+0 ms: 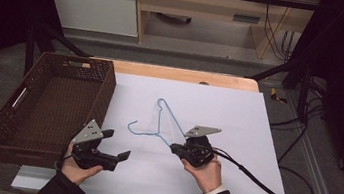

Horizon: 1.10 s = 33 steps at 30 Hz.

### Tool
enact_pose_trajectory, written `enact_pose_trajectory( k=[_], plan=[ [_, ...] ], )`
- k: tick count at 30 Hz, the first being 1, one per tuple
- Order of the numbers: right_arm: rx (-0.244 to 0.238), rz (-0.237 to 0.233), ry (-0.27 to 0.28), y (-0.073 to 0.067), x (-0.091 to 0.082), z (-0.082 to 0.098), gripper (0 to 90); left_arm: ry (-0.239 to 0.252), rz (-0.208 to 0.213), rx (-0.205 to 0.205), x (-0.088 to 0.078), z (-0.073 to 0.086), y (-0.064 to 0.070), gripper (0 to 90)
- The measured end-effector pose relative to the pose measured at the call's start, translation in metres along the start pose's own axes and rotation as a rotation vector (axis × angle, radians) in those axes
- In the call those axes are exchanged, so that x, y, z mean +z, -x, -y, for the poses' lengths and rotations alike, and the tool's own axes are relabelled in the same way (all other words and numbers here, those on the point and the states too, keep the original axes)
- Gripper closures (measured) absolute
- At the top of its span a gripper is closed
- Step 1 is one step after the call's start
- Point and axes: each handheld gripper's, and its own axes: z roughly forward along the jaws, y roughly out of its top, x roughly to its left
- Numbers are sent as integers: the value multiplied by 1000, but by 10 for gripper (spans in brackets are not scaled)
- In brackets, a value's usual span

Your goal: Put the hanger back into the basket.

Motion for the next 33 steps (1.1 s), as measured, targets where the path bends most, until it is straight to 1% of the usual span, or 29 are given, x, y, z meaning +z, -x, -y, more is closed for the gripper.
enact_pose_trajectory(
  k=[2,3,5,9,10,11,12,13,14,17,21,22,23,27,29,32,33],
  plan=[
    [5,1,5,0,-1,0,878,-2,6,-3,6,1,0,96],
    [1,2,4,1,-1,0,878,-2,6,-3,6,1,0,102],
    [0,0,4,1,-1,0,877,-9,11,-1,15,-1,1,113],
    [1,-3,6,2,-1,0,877,3,35,-11,25,-4,0,152],
    [8,-5,7,1,-2,0,878,5,42,-17,27,-5,-1,169],
    [4,-5,6,2,-2,0,878,6,51,-24,30,-5,-1,179],
    [4,-4,6,2,-2,0,877,6,51,-24,30,-5,-1,190],
    [2,-4,6,2,-3,1,877,7,57,-31,37,-6,-2,204],
    [1,-4,7,2,-3,1,877,7,57,-31,37,-6,-2,221],
    [1,-4,6,2,-2,1,877,12,55,-30,47,-9,-2,263],
    [0,-4,12,2,-3,1,877,24,60,-43,56,-11,-4,342],
    [0,-4,12,2,-3,1,877,24,60,-43,56,-11,-4,364],
    [2,-5,14,2,-4,1,877,26,60,-45,60,-11,-4,388],
    [2,-3,16,2,-4,1,877,44,73,-52,70,-12,-4,477],
    [3,-3,15,2,-3,1,877,53,77,-46,72,-13,-3,520],
    [4,-3,15,2,-3,1,877,52,80,-42,75,-13,-2,571],
    [4,-4,16,3,-3,1,877,51,83,-38,77,-13,-2,601]
  ],
)
